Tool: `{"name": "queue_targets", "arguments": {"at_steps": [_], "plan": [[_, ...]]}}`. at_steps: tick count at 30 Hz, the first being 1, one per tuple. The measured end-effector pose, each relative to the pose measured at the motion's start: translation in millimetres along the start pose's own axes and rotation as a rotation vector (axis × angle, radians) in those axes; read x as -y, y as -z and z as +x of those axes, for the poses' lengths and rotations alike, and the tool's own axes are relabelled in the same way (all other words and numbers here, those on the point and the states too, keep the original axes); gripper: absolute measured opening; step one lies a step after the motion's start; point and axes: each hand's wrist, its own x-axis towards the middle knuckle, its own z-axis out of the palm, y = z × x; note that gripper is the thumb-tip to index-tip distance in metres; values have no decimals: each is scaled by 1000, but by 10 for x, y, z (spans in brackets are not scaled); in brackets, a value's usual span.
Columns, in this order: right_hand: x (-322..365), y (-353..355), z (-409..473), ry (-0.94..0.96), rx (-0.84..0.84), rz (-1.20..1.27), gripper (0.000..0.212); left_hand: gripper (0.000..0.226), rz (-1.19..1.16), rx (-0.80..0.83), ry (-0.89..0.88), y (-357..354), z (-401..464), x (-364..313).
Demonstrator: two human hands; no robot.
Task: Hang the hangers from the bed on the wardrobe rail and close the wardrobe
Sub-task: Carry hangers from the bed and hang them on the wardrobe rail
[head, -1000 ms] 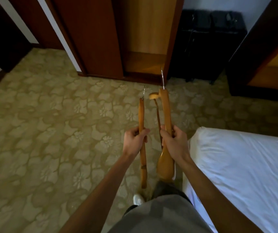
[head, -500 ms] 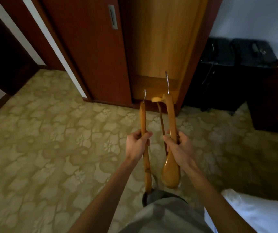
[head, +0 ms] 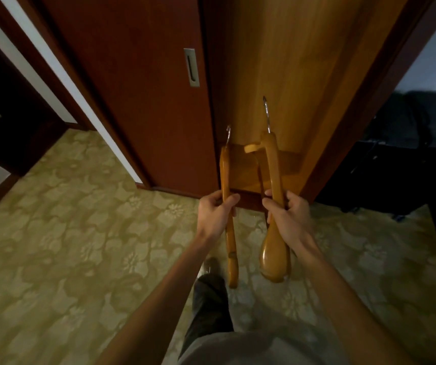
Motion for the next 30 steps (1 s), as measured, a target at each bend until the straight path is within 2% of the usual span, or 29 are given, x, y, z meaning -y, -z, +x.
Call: {"name": "queue_targets", "arguments": {"at_steps": [7,13,20,23,26,30], "plan": [[685,-545,1405,-32,-75,7,16,34,-37,124,-70,156,1747,-443],[1211,-761,2305,-9,-182,4,10,36,-102,248,-105,117,2835,-1108],[1875,-627,3270,51,-242,68,9,34,-145,307,-220,-158,3808,-1917],[2212,-496,3668,131,-274,74,5,30,-124,274,-240,-330,4166,-2292],[2620,-304,4011,206,-305,83,14,26,-124,235,-287,-514,4454,-2740],[3153,-27,4356,287,-297,108,13,25,-124,214,-347,-735,4769,-3320]]}}
